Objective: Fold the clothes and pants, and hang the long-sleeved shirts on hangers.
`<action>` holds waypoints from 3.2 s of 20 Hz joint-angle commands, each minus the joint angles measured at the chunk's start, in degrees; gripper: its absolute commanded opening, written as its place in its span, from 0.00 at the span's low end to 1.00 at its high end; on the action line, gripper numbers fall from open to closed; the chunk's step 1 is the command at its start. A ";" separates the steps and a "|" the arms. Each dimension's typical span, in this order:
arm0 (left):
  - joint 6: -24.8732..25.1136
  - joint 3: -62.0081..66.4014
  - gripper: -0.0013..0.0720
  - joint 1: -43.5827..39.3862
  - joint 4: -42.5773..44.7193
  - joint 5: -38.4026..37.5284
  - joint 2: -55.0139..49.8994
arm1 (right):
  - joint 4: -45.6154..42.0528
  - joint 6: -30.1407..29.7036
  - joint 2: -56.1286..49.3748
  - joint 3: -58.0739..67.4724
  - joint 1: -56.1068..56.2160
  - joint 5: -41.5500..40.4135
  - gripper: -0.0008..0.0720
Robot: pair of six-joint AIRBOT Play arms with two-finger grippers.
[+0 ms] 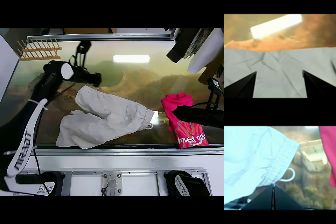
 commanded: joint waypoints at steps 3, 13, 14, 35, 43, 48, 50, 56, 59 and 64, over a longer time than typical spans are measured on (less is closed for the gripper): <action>-3.28 2.27 0.86 16.70 -11.65 -9.49 -14.62 | 2.38 0.02 0.04 -0.02 0.04 0.02 0.04; 0.15 2.29 0.86 17.07 -18.88 -11.02 -22.32 | 2.12 0.02 -1.97 -0.02 0.04 -0.02 0.05; 0.20 2.32 0.65 16.28 -18.80 -10.88 -22.29 | 1.88 0.02 -3.15 -0.02 0.00 0.00 0.21; 1.36 2.89 0.03 17.07 -18.29 -10.32 -18.16 | 23.76 -6.60 -43.67 -1.25 12.13 -29.07 0.06; 1.33 25.81 0.03 19.19 -12.72 -8.70 4.92 | 14.71 -8.52 -23.63 30.88 9.66 -13.77 0.03; 1.36 22.67 0.03 19.34 -12.63 -3.10 27.80 | 14.45 -5.29 -6.88 38.45 9.62 -12.37 0.03; 1.36 16.85 0.03 19.34 -12.33 -0.74 36.41 | 12.76 -2.80 -1.64 38.45 9.62 -10.69 0.03; 1.36 6.03 0.03 19.34 -12.28 4.42 49.48 | 2.75 8.17 6.08 38.45 9.62 0.00 0.03; 1.33 3.67 0.03 19.32 -12.37 5.90 47.52 | -0.17 12.63 5.35 37.29 9.64 8.90 0.03; 1.38 3.67 0.03 16.44 -12.74 4.63 31.08 | -2.25 14.45 -1.27 24.74 9.64 9.90 0.03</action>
